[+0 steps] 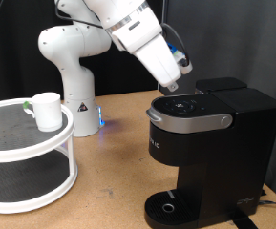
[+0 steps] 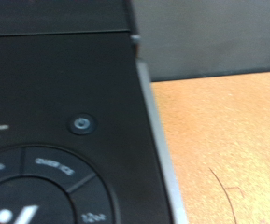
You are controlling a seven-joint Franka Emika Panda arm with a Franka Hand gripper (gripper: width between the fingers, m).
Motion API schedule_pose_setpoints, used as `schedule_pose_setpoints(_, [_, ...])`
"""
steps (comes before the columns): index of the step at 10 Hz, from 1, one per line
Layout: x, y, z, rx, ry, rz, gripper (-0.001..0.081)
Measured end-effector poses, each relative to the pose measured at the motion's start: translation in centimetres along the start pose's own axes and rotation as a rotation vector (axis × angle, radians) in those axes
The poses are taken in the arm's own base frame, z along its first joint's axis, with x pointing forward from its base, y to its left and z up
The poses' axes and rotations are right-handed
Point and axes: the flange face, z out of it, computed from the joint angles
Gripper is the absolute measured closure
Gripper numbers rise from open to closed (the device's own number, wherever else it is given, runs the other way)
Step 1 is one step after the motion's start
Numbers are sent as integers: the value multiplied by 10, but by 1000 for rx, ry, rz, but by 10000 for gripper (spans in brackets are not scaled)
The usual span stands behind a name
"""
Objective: Make a cup of coffee with the keurig machine
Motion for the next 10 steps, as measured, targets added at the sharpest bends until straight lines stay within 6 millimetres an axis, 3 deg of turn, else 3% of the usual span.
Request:
schedule_pose_setpoints(4, [-32, -2, -14, 32, 103, 123, 806])
schedule_pose_setpoints(10, [-93, -10, -56, 102, 29, 120, 806])
